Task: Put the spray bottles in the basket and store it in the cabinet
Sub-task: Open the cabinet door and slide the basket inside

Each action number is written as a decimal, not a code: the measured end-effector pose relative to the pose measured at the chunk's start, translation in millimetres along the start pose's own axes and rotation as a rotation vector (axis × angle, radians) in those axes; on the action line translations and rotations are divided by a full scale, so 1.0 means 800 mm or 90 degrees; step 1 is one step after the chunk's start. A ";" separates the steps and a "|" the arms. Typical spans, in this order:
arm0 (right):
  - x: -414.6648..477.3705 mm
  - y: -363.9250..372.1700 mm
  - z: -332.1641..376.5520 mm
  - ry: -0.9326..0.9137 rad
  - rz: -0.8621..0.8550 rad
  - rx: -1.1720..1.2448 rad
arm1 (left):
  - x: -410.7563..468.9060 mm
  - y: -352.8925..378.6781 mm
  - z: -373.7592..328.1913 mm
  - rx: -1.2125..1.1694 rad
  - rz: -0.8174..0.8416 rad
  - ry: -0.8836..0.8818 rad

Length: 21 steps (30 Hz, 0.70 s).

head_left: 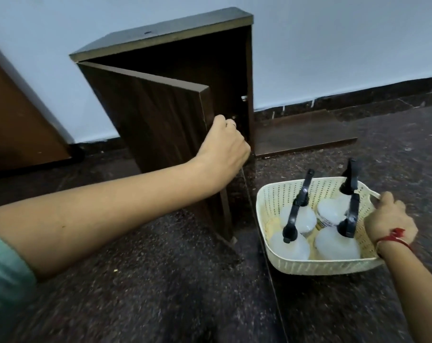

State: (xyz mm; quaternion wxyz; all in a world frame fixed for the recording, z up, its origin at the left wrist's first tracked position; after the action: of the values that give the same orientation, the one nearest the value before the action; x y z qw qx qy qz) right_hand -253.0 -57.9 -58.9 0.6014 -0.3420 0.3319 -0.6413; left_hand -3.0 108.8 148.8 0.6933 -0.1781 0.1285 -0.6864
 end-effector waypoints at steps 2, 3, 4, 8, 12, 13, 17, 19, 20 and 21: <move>-0.005 0.002 0.003 -0.003 0.022 0.004 | -0.020 0.007 0.005 -0.034 0.034 -0.022; -0.008 0.003 0.005 -0.005 0.032 0.003 | -0.031 0.012 0.008 -0.046 0.054 -0.035; -0.009 0.003 0.006 -0.006 0.038 0.003 | -0.042 0.017 0.011 -0.054 0.075 -0.046; -0.013 0.005 0.008 0.012 0.067 0.016 | -0.087 0.036 0.021 -0.071 0.155 -0.084; -0.002 0.033 -0.012 0.087 0.128 0.105 | -0.123 0.049 0.028 -0.055 0.235 -0.086; 0.004 0.049 -0.019 0.116 0.155 0.124 | -0.132 0.055 0.032 -0.052 0.260 -0.091; 0.024 0.118 -0.038 0.169 0.300 0.111 | -0.166 0.083 0.055 -0.068 0.332 -0.145; 0.001 0.110 -0.011 0.141 0.302 0.121 | -0.186 0.100 0.064 -0.075 0.356 -0.167; -0.014 0.097 0.006 0.131 0.278 0.121 | -0.196 0.108 0.069 -0.081 0.364 -0.176; -0.030 0.087 0.024 0.117 0.257 0.121 | -0.206 0.117 0.073 -0.084 0.372 -0.187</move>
State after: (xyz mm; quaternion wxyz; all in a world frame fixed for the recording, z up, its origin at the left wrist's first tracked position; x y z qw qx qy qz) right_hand -197.7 -38.1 -107.3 0.7142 -0.1509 0.3851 -0.5647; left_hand 102.2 277.1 151.3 0.8588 -0.2751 0.1169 -0.4161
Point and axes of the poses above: each hand's wrist, its own x-axis towards the middle knuckle, its own y-axis out of the palm, z = x × y, the point moved 7 cm from there along x, towards the middle knuckle, and after that the axes turned 11 degrees about x, right-handed, at the moved point
